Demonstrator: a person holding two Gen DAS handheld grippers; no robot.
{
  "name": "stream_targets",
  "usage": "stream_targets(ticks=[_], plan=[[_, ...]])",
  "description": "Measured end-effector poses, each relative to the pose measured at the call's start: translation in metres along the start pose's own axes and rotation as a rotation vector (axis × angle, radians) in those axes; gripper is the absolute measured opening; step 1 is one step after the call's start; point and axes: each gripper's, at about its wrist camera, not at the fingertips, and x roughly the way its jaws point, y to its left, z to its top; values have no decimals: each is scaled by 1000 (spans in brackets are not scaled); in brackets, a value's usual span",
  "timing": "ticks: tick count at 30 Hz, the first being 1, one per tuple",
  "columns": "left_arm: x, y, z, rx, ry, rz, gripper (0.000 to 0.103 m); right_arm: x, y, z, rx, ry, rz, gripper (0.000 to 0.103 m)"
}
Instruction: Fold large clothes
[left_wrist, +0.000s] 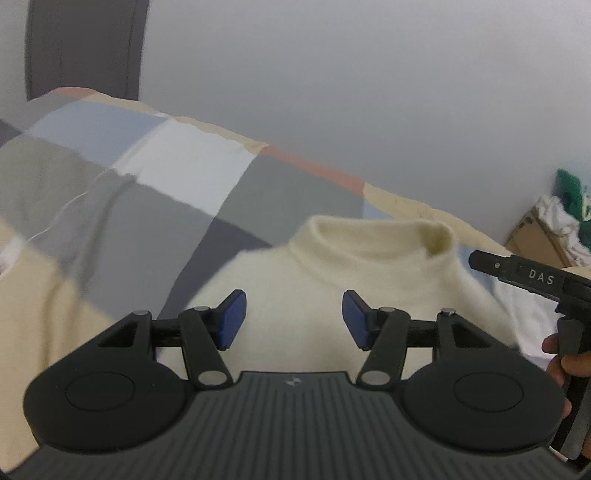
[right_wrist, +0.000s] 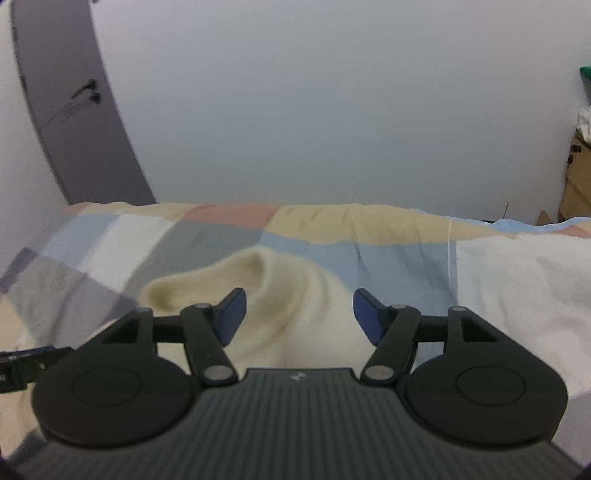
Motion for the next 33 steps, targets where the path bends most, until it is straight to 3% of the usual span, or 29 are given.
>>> stream_targets(ticks=[11,17,23,30,33], plan=[[-200,2,-92,30,-142,33,63,-166,56,-71,-58,-36,88,66],[-258,10,-141,15,-158,50,63,-228,89,-120,-97,-40,161,66],[-258,25,-176,-27,-171,36,63,-244,112,-158,-141,-57,214,66],[-224,47,-184,-69,-105,14,64,-206,140,-187,-188,-11,239,67],[-211,57,-169,-105,-122,2,64,-189,155,-189,-212,3,255,84]])
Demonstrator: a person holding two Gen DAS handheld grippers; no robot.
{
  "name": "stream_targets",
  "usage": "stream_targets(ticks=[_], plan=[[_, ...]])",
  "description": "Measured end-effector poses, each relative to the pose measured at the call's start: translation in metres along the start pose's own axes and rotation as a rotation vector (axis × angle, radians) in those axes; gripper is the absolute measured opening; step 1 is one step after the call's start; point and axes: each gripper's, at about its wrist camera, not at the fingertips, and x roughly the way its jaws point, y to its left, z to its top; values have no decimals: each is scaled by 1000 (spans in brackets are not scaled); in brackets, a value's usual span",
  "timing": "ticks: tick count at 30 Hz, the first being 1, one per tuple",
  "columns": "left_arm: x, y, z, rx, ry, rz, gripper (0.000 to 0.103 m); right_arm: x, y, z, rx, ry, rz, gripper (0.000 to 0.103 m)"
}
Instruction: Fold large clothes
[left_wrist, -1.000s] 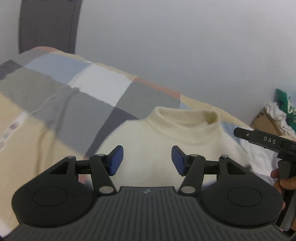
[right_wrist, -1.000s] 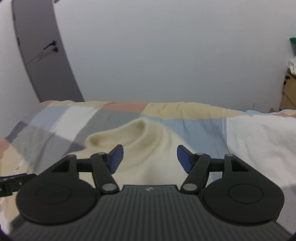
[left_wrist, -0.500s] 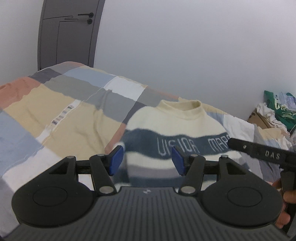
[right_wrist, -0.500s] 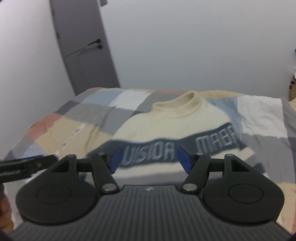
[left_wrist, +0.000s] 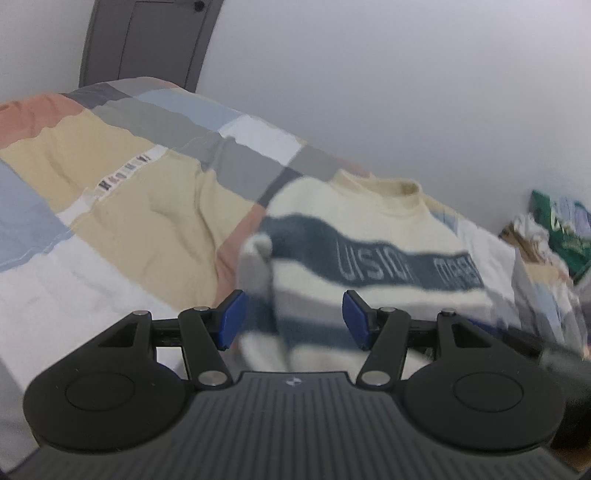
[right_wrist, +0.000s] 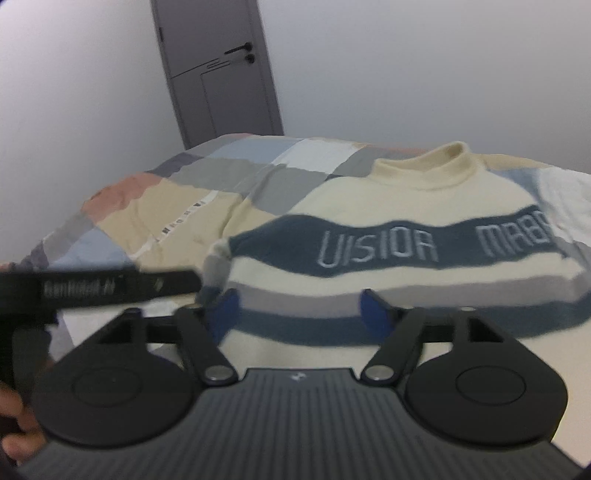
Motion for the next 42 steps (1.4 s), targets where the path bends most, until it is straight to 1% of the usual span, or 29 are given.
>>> stream_targets(ticks=[1,3,9,11,14,15,16,17,18,19,21,23,26,30,32,33,34,36,37,38,40,42], plan=[[4,4,3,-10,-8,6,65,6,2,0,-6,-4,0,84],[15,16,6,-37,-20,10,65,21,6,1,-25,15,11,84],[46,56,2,-126,25,29,65,62,19,-9,-103,92,29,84],[53,64,2,-156,27,19,65,73,23,-14,-150,128,16,84],[58,71,1,-188,13,9,65,81,29,-16,-203,151,0,82],[59,72,1,-197,10,6,65,83,31,-16,-221,161,2,74],[59,73,0,-206,9,0,65,83,33,-16,-237,167,9,57],[58,74,0,-214,7,-4,65,82,34,-16,-247,171,19,48],[57,76,-1,-221,3,-9,65,80,35,-16,-248,173,30,29],[56,76,-1,-227,-1,-14,65,77,35,-15,-249,166,29,14],[54,78,-1,-243,-15,-32,65,65,35,-12,-254,138,15,9],[52,80,-2,-265,-24,-45,65,51,27,-7,-237,104,11,8],[51,82,-4,-314,-22,-75,65,30,4,3,-167,58,-10,8],[51,80,-8,-337,-5,-97,65,10,-36,14,-45,12,-83,7],[54,76,-13,-353,19,-132,65,5,-53,15,-10,-12,-140,7],[56,73,-16,-359,35,-162,64,3,-64,14,11,-21,-174,7],[58,69,-20,-362,56,-197,64,2,-75,14,43,-21,-190,7],[64,55,-29,-344,114,-273,64,2,-95,11,126,-8,-184,7],[66,49,-32,-324,138,-284,64,2,-102,9,154,-4,-182,7],[68,40,-37,-291,161,-277,63,3,-106,8,172,-3,-181,8],[69,26,-44,-224,169,-240,63,1,-108,9,182,-11,-178,8],[67,17,-47,-194,168,-223,54,-2,-105,11,169,-32,-174,8]])
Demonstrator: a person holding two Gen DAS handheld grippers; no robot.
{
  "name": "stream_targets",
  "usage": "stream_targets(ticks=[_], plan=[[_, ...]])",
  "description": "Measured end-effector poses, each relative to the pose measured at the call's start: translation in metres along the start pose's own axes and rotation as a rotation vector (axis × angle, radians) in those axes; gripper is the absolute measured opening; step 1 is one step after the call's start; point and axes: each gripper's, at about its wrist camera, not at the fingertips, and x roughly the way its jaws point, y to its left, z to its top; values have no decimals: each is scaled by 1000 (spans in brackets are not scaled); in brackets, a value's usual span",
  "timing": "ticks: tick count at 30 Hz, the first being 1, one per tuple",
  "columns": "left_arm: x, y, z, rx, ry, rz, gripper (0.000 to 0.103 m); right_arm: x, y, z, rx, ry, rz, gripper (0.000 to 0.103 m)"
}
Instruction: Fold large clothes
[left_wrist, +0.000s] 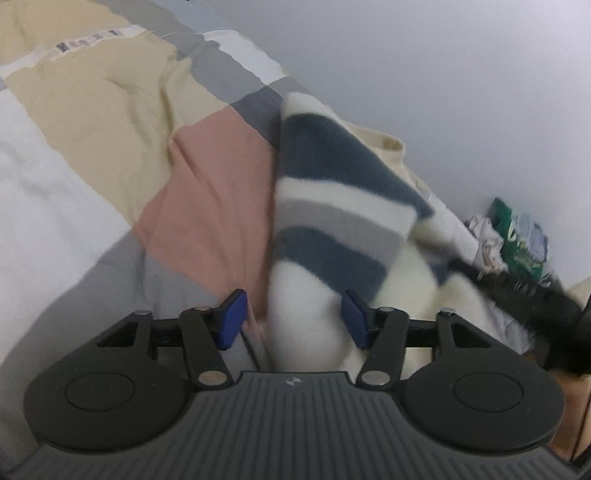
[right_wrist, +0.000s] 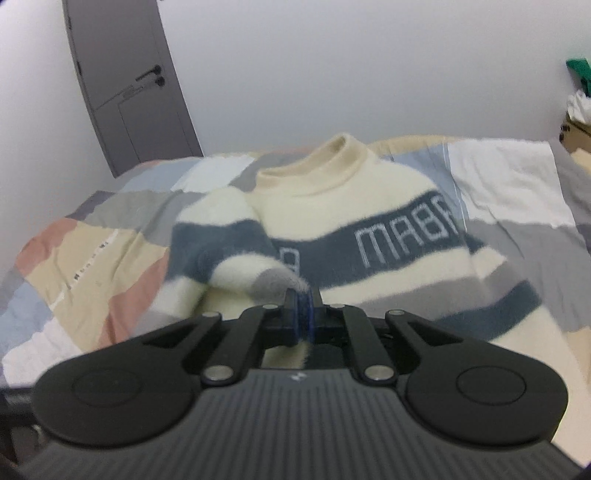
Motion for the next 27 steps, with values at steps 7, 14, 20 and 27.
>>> stream_targets(ticks=[7,14,20,27], plan=[[-12,-2,0,-42,-44,52,14,-13,13,2,-53,-55,27,8],[-60,-7,17,-43,-202,16,12,-36,28,1,-81,-81,83,7],[-114,-13,43,57,-459,81,12,-56,48,-3,-116,-94,162,3],[-117,-16,49,246,-454,178,12,-51,80,-28,-228,-13,250,3]])
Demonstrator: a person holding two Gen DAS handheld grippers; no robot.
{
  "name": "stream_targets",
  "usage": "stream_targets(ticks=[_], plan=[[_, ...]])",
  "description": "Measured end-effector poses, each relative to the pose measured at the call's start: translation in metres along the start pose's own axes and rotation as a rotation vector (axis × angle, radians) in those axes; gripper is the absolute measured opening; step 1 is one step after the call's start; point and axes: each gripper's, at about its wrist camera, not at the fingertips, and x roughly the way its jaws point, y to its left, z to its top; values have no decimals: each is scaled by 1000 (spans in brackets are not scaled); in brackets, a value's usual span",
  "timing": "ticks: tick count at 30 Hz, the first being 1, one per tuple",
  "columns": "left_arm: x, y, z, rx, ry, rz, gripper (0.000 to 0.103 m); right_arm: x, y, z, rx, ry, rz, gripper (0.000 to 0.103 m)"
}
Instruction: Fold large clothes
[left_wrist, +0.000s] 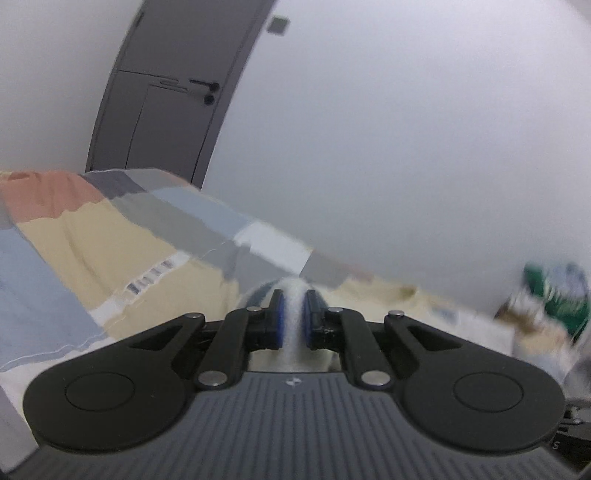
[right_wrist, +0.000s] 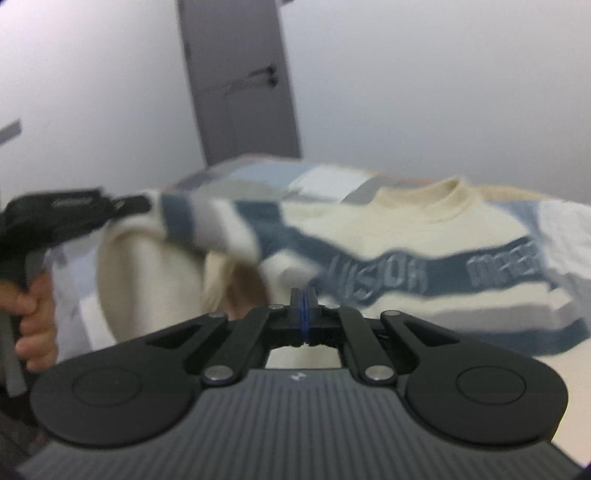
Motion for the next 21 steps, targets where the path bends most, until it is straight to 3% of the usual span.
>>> stream_targets(ticks=[4,7,8,10,12,14,15,16,18,21], plan=[[19,7,-25,-64,149,37,13,21,9,-21,-34,86,13,2],[43,24,-41,-167,379,-38,13,24,9,-26,-36,82,7,5],[44,32,-46,-227,408,-56,14,23,8,-25,-31,78,14,5],[45,48,-49,-317,411,-67,15,22,7,-24,-27,75,20,6],[41,62,-44,-396,407,-78,25,21,8,-24,-32,76,18,6],[27,71,-40,-466,375,-75,51,22,10,-25,-43,74,16,10],[18,75,-36,-490,352,-62,59,21,12,-25,-47,72,19,20],[11,78,-33,-509,332,-43,64,20,13,-25,-46,71,33,38],[-4,91,-28,-548,291,-5,64,19,13,-24,-32,61,59,57],[-11,107,-19,-576,254,59,64,21,20,-17,-13,44,62,69]])
